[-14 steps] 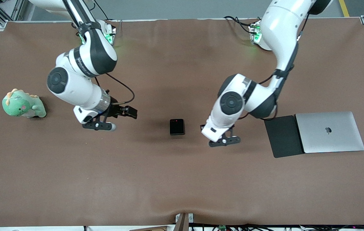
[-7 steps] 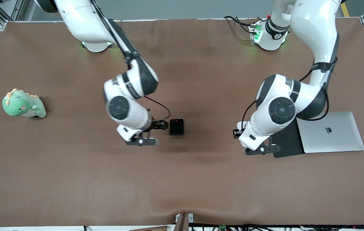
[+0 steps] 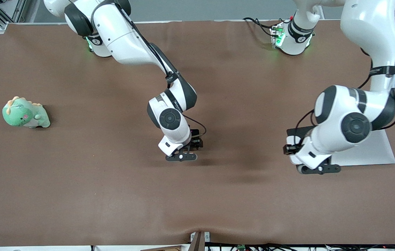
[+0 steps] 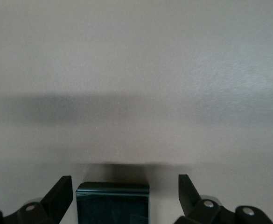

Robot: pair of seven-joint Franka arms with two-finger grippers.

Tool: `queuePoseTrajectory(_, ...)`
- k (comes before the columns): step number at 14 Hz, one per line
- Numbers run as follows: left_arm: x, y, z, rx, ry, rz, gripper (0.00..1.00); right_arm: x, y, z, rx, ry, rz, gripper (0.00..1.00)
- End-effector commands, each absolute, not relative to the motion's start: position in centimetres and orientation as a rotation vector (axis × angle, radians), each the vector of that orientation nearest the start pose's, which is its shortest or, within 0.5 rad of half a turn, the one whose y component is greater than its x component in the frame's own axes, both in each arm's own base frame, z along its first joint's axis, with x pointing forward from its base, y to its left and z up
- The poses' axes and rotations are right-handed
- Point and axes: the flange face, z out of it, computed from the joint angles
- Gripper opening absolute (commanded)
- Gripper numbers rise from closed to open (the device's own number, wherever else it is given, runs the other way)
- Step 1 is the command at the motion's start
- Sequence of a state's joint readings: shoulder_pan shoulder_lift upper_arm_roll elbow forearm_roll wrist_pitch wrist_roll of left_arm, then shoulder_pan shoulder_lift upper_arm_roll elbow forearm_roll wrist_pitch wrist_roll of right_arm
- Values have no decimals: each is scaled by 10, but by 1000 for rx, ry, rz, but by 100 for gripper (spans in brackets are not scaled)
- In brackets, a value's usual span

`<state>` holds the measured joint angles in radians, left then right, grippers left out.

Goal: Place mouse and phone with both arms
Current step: 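Lower the mouse onto the pad while the right gripper lifts the phone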

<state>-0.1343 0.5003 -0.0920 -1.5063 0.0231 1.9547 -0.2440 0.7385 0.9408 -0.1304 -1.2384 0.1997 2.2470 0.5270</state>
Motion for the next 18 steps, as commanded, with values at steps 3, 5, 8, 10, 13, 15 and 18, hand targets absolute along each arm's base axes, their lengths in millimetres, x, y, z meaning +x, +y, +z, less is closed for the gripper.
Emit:
queuePoseTrajectory(3, 664, -85, 378, -3091, 36, 87, 20, 593, 487, 200, -3077, -14, -102, 100)
queuePoseTrajectory(5, 658, -70, 370, -3085, 14, 70, 20, 589, 487, 194, -3085, -17, -88, 100)
queuePoseTrajectory(8, 648, -50, 351, -3074, -8, 37, 20, 585, 487, 187, -3093, -21, -76, 100)
queuePoseTrajectory(10, 642, -38, 338, -3064, -15, 27, 21, 583, 484, 183, -3100, -19, -63, 100)
queuePoseTrajectory(13, 629, -18, 317, -3036, 0, -49, 21, 581, 481, 176, -3110, -14, -45, 100)
queuePoseTrajectory(15, 624, -11, 306, -3035, -4, -58, 21, 580, 480, 174, -3107, 3, -27, 100)
queuePoseTrajectory(18, 620, 7, 298, -3028, -29, -56, 20, 577, 479, 172, -3113, 22, -28, 86)
